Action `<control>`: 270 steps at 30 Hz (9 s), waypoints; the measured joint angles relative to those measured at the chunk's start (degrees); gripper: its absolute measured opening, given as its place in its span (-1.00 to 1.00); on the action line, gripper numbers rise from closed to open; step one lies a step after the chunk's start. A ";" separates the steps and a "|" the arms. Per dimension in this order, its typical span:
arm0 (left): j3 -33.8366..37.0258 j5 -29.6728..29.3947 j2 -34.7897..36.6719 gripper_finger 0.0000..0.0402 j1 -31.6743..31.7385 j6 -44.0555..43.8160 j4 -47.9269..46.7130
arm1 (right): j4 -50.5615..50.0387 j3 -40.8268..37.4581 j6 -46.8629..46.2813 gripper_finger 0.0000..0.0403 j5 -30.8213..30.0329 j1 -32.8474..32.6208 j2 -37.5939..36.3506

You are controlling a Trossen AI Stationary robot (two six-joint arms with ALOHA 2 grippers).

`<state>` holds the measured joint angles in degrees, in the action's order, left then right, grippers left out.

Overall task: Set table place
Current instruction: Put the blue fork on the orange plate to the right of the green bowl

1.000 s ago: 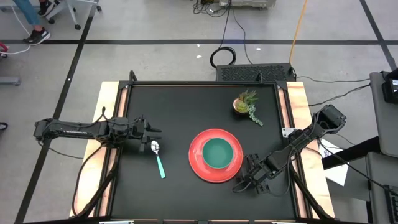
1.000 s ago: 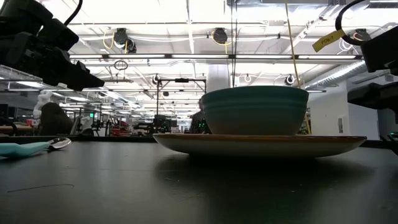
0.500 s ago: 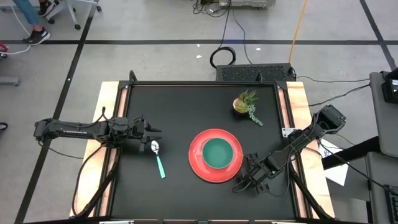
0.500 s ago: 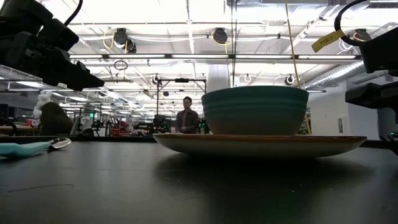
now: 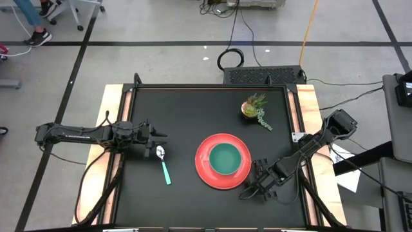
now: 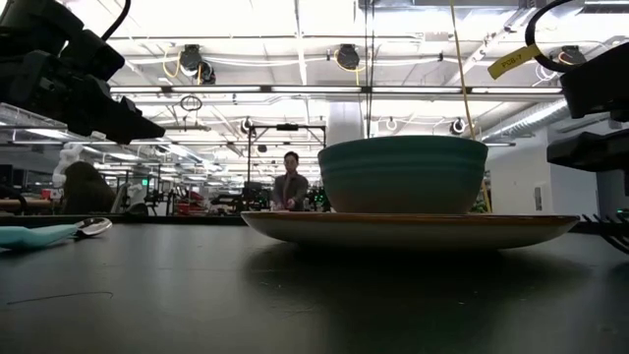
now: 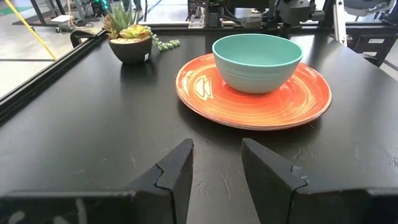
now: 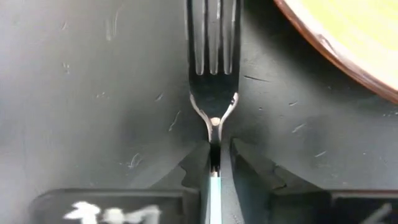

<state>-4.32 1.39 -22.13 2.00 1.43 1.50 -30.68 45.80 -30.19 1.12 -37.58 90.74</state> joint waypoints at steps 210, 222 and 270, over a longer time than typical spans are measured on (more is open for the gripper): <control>0.02 0.22 0.00 -0.29 0.00 4.37 6.05 | -12.45 7.02 -75.44 -0.98 -20.61 16.04 -16.71; 0.02 0.23 0.02 -0.29 0.00 2.87 6.01 | -12.46 7.02 -74.72 -0.98 -20.60 15.93 -15.58; 0.02 1.66 0.02 -0.29 0.00 2.84 5.00 | -0.35 0.55 -65.95 -0.98 -18.92 22.03 -15.61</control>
<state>-4.29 3.05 -22.11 2.00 4.27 6.49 -31.03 46.35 -96.14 -17.81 -15.55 75.13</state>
